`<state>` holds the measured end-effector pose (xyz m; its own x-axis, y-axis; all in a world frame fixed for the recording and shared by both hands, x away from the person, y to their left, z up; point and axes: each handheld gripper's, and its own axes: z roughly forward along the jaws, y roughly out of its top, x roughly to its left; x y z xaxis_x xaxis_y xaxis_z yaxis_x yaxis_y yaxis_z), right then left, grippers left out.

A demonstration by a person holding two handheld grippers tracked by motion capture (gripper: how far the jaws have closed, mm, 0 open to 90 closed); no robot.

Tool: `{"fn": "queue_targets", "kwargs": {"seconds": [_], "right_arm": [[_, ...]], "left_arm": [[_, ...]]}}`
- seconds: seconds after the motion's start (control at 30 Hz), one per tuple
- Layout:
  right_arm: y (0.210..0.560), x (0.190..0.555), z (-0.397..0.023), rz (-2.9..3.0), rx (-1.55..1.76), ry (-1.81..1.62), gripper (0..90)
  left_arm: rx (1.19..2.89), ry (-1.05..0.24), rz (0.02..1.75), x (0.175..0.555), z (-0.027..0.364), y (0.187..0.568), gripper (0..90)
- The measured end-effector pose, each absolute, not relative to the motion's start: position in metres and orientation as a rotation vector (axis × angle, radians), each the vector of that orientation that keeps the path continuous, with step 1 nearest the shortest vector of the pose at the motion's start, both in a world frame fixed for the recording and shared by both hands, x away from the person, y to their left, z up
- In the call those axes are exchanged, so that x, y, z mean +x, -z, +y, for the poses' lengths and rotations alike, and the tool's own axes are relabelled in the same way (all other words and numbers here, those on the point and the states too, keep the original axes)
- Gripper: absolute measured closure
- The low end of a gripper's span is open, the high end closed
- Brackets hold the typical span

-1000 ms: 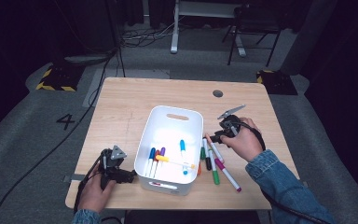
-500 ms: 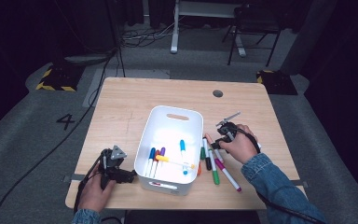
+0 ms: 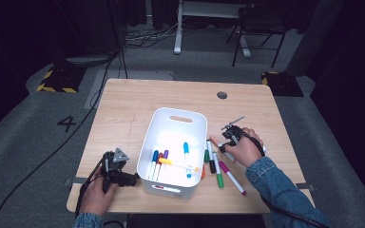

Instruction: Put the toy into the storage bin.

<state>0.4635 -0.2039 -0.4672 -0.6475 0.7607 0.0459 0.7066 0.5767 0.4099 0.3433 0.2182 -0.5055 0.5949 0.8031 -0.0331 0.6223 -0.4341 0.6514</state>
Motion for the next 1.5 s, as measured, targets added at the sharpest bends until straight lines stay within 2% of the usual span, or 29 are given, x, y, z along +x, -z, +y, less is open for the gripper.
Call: {"fn": "queue_targets", "kwargs": {"seconds": [0.47, 1.5], "right_arm": [[0.461, 0.462, -0.208, 2.643, 1.261, -0.681, 77.2], [0.371, 0.428, -0.215, 2.59, 1.113, -0.931, 77.2]], "left_arm": [[2.197, -0.375, 1.124, 0.343, 0.218, 0.506, 0.0], [2.2, -0.382, 1.12, 0.343, 0.218, 0.505, 0.0]]}}
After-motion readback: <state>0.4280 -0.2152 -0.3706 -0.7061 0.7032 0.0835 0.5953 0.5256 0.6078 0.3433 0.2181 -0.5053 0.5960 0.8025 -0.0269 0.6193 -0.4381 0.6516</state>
